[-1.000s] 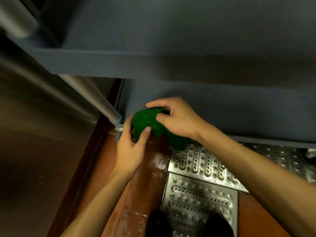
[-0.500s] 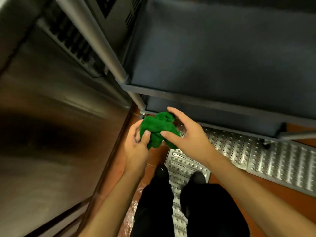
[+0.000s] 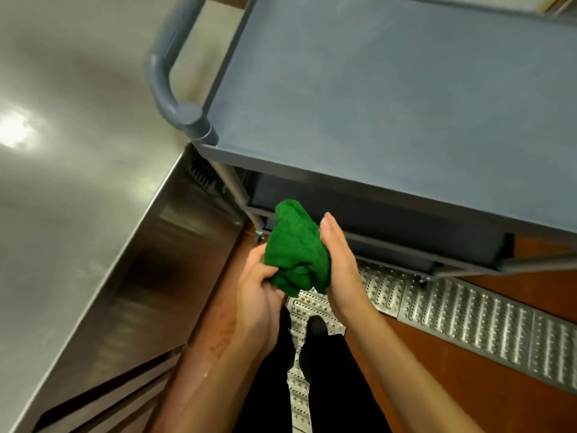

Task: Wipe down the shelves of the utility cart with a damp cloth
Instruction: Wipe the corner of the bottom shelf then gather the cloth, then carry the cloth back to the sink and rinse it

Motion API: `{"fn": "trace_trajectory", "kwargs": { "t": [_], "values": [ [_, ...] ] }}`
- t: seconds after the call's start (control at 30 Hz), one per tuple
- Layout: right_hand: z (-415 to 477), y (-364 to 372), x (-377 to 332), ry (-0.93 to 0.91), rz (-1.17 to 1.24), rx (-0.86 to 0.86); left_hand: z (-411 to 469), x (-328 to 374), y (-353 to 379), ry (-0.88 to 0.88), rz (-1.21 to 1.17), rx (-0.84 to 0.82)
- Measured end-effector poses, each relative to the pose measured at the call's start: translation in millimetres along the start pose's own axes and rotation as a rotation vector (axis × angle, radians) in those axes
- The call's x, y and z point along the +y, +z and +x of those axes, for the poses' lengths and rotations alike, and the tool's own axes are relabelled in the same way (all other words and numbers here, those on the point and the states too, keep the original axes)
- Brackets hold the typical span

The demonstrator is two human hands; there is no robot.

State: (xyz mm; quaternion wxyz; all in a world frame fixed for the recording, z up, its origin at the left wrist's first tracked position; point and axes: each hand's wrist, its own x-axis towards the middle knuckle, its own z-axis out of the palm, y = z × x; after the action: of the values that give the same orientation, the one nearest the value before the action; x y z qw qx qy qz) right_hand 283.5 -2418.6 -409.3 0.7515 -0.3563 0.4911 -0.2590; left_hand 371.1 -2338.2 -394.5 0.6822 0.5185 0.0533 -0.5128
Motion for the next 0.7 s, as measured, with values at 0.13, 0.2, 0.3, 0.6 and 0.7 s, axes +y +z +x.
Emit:
{"fn": "trace_trajectory", "kwargs": {
  "t": [0.13,0.2,0.3,0.6,0.7],
  "values": [
    [-30,16,-36,-0.051,-0.042,-0.029,-41,27,22,-0.01,-0.165,0.008],
    [-45,29,-50,-0.061,-0.066,-0.095,-56,41,29,0.011,-0.198,-0.005],
    [-64,48,-69,-0.054,-0.118,-0.175,-75,60,39,0.075,-0.165,0.025],
    [-102,109,-90,-0.278,-0.29,-0.378,-120,106,22,0.029,-0.202,0.154],
    [-119,133,-88,-0.289,-0.317,-0.476,-138,122,1,0.016,-0.337,0.11]
  ]
}}
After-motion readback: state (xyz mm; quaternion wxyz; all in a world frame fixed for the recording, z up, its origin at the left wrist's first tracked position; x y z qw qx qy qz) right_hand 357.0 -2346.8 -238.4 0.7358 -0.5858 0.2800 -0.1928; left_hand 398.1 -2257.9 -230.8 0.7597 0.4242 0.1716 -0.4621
